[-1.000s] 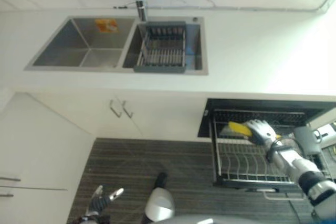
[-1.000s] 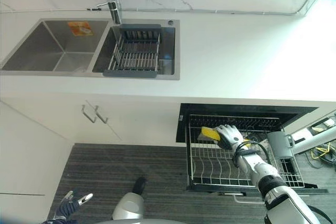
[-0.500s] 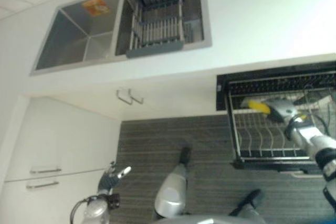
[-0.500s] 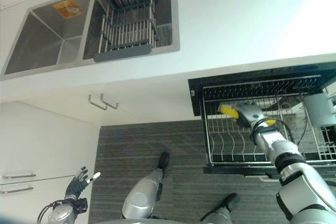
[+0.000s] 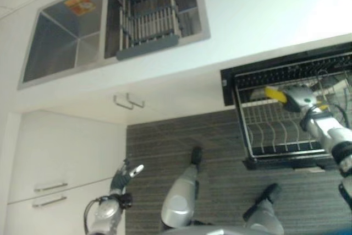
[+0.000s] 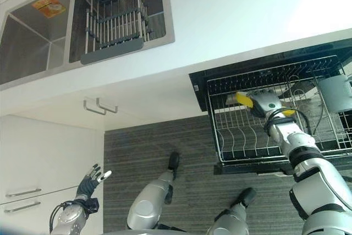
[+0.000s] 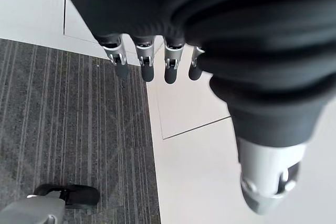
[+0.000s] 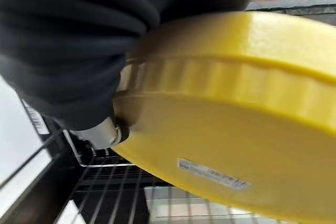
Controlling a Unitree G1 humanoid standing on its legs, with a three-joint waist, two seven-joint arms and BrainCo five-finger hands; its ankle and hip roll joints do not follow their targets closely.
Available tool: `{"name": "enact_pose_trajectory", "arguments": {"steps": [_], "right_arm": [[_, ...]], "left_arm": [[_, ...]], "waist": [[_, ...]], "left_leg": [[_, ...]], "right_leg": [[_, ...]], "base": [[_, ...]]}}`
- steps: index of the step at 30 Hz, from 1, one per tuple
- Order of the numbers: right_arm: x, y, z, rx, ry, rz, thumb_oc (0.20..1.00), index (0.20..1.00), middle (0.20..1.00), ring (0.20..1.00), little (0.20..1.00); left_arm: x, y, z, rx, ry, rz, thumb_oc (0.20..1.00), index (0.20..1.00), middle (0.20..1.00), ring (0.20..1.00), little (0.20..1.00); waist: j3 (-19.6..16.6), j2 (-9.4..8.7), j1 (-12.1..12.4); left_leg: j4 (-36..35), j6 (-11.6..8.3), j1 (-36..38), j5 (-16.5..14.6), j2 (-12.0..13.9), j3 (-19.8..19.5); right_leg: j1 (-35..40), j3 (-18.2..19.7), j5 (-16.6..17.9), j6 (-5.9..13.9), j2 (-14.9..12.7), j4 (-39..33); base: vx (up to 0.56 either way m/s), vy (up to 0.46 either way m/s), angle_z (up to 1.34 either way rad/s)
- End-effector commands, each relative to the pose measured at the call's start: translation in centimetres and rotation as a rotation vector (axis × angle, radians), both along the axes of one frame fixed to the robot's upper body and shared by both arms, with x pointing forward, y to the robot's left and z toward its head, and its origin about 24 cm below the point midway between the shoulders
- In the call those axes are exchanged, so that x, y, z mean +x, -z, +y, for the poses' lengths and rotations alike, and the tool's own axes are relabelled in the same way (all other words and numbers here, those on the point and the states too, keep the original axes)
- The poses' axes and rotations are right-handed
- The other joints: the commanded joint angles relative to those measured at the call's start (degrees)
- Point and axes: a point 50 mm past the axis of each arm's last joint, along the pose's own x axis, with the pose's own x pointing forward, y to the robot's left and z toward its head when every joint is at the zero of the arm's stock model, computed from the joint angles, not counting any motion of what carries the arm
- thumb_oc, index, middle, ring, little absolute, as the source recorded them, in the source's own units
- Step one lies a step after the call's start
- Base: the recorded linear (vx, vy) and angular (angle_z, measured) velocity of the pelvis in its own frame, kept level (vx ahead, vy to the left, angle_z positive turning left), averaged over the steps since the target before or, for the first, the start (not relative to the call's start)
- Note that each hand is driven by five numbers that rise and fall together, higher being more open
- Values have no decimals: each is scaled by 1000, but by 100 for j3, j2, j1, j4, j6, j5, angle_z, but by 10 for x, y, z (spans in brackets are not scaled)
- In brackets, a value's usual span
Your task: Place the dishes in the dishwasher.
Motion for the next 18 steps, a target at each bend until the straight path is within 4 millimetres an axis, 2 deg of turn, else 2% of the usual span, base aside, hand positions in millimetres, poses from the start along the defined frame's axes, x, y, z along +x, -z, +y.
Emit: {"name": "enact_pose_trajectory", "arguments": {"steps": [1, 5, 8, 11, 14, 16, 18], "right_arm": [[-1, 19, 5, -2, 29, 85, 1000, 1000, 1000, 1000, 1000], [-1, 24, 8, 65, 72, 93, 1000, 1000, 1000, 1000, 1000], [-6, 38, 7, 171, 178, 171, 1000, 1000, 1000, 1000, 1000], [-8, 48, 11, 235, 225, 175, 1000, 1000, 1000, 1000, 1000], [-6, 47, 8, 373, 324, 163, 1000, 1000, 1000, 1000, 1000], [-13, 58, -2, 537, 487, 218, 1000, 1000, 1000, 1000, 1000], [-18, 66, -3, 653, 540, 229, 1000, 1000, 1000, 1000, 1000]], "left_arm": [[2, 0, 2, 21, -6, -10, 1000, 1000, 1000, 1000, 1000], [0, 1, -1, 18, 1, -9, 1000, 1000, 1000, 1000, 1000], [1, 1, -2, 21, 5, -3, 1000, 1000, 1000, 1000, 1000], [4, 1, -5, 21, 9, 1, 1000, 1000, 1000, 1000, 1000], [6, 2, -5, 20, 11, 7, 1000, 1000, 1000, 1000, 1000], [4, 4, -7, 16, 5, 20, 1000, 1000, 1000, 1000, 1000], [4, 4, -9, 19, 4, 28, 1000, 1000, 1000, 1000, 1000]], "waist": [[-181, 0, 199], [-198, -8, 199], [-207, -57, 168], [-217, -77, 137], [-230, -114, 89], [-262, -147, 48], [-279, -197, 24]], "left_leg": [[0, 180, 1, -728, -248, 165], [0, 170, 38, -732, -235, 212], [0, 165, 60, -732, -213, 253], [0, 173, 117, -750, -194, 287], [0, 163, 170, -763, -154, 338], [0, 159, 226, -778, -128, 363], [0, 157, 275, -797, -95, 382]], "right_leg": [[-577, 400, -443, 104, -421, 740], [-527, 354, -429, 99, -423, 723], [-525, 362, -418, 87, -416, 734], [-501, 385, -422, 74, -403, 737], [-477, 427, -423, 54, -370, 723], [-446, 470, -443, 26, -325, 719], [-406, 490, -462, 13, -290, 712]], "base": [[-8, 1, -5], [0, 0, 0], [0, 0, 0], [44, 8, 0], [13, 3, 0], [40, 25, 0], [38, 14, -1]]}}
